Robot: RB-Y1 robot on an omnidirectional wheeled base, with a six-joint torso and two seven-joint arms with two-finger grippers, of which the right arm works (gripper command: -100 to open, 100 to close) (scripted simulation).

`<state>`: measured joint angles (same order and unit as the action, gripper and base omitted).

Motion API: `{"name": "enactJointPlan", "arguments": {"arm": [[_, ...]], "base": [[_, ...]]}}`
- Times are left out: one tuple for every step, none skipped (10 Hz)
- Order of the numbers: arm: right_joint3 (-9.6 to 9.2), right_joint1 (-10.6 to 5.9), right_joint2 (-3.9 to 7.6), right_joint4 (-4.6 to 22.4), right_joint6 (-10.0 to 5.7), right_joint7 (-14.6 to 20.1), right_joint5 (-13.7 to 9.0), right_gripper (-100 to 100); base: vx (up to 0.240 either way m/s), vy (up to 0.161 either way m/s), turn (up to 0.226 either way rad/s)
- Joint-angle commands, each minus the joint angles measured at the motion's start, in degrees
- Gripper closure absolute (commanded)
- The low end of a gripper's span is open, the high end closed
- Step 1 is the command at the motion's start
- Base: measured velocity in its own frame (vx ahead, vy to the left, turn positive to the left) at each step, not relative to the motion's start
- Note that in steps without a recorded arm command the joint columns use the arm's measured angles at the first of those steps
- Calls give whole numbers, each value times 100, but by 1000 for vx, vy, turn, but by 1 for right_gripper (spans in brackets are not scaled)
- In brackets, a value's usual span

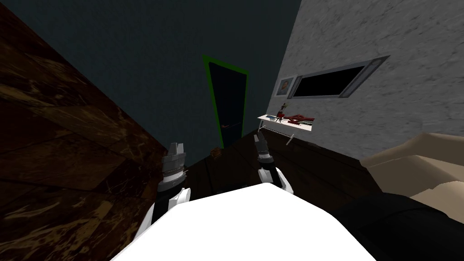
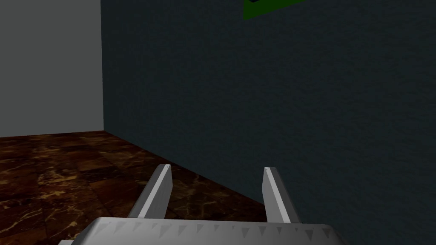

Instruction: Pull the door open

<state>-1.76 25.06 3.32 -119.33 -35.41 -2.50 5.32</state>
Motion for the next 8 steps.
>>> {"name": "enactJointPlan", "arguments": {"arm": [[18,-106,16,247,-37,3,-29,-100],[32,-144,32,355,-50,10,-48,-100],[46,-183,48,462,-64,16,-68,-100],[59,-222,64,569,-78,23,-87,-100],[74,-261,80,679,-92,30,-107,-100],[90,-306,95,804,-107,39,-130,-100],[105,-351,111,928,-123,47,-152,-100],[121,-396,126,1053,-139,55,-175,-100]], "base": [[111,-24,125],[98,-31,81],[83,0,89],[89,1,101],[87,-5,85],[87,-13,83],[99,-3,142],[98,-13,140]]}}
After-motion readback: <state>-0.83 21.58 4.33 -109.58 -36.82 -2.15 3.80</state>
